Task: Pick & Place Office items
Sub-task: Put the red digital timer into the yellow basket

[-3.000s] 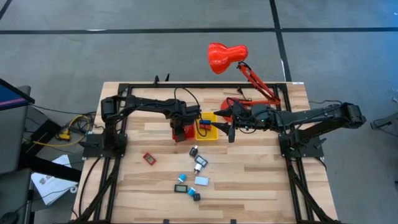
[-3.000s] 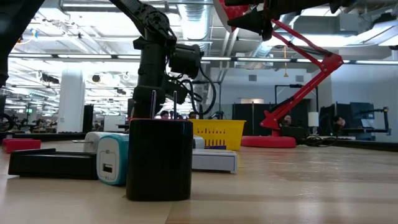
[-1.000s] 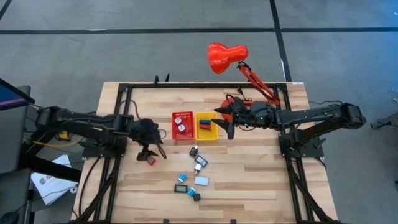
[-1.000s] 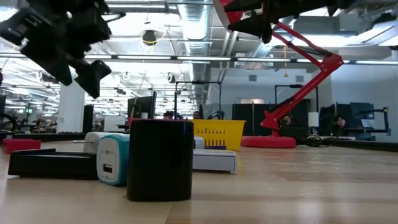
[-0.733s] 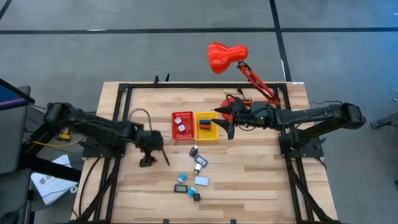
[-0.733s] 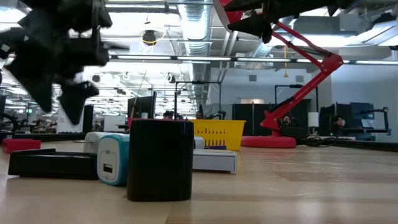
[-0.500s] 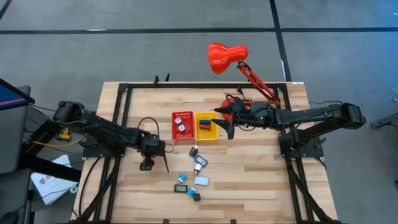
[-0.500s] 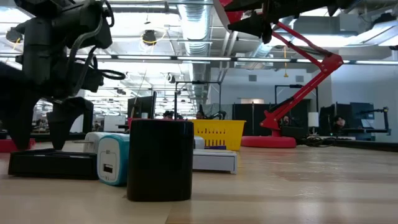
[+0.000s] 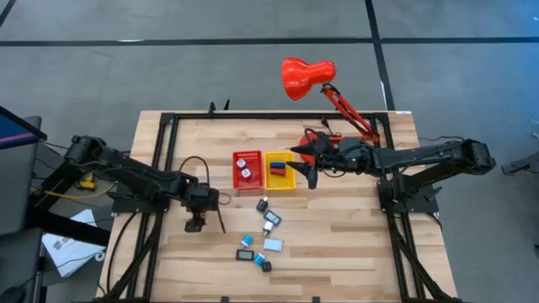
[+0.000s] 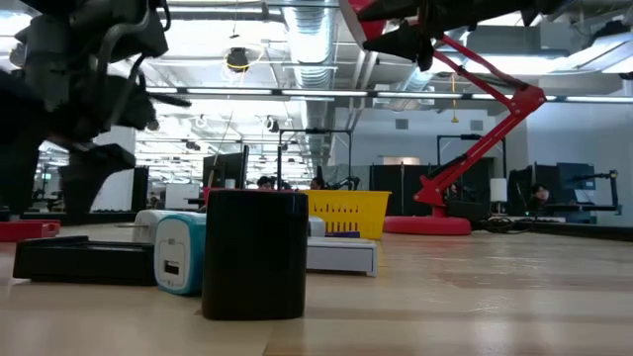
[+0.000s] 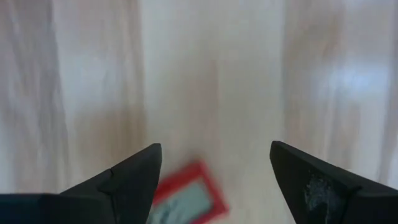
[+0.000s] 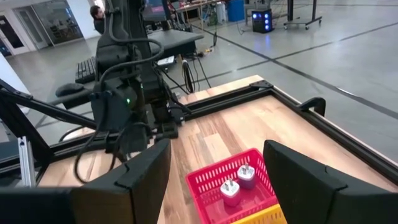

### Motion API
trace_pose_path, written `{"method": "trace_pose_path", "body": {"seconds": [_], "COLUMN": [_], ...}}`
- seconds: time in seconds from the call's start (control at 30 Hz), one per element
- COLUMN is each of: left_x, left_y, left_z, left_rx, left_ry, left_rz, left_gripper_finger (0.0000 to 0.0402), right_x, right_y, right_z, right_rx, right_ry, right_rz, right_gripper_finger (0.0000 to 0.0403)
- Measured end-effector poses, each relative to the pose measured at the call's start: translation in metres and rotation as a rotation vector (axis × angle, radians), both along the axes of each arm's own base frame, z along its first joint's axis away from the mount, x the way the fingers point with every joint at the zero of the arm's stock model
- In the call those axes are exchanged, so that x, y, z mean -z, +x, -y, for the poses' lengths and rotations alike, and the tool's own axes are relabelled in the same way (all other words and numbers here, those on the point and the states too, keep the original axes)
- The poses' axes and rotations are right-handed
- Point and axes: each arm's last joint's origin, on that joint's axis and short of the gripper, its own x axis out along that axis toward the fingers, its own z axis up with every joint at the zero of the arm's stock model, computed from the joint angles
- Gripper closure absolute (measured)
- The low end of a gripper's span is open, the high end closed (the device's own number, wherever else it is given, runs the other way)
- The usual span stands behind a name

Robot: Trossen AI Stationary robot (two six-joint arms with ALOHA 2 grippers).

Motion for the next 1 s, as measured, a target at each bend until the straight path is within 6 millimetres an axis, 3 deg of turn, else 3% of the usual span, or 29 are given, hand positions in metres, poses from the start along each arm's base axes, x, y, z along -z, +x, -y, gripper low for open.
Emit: {"method": "trace_pose_path", "body": {"seconds": [0.33,0.57,0.7,0.87,1.0], "left_x": [-0.002,-0.001,-0.009,-0.022,-0.025], "left_y": [-0.005,-0.026,-0.031,-0.033,-0.046], "left_z": [0.013,0.008,0.01,0.009,0.004], "left_rx": [0.046,-0.191,-0.203,-0.36,-0.413], "left_ry": [0.055,0.126,0.1,0.036,0.108], "left_rz": [-0.011,-0.299,-0.261,-0.164,-0.222], "left_gripper_finger": [0.0105,0.0105,0.0105,0.0105,0.0105], "right_x": [0.002,0.002,0.003,0.003,0.003], "right_y": [0.0,0.0,-0.001,-0.001,-0.001], "right_z": [0.0,0.0,0.0,0.0,0.0], "right_rx": [0.0,-0.001,-0.002,-0.002,-0.002], "right_ry": [0.0,-0.003,-0.007,-0.008,-0.01], "right_rz": [-0.018,-0.023,-0.03,-0.031,-0.031], "right_gripper_finger": [0.0154,0.0154,0.0154,0.0154,0.0154]}}
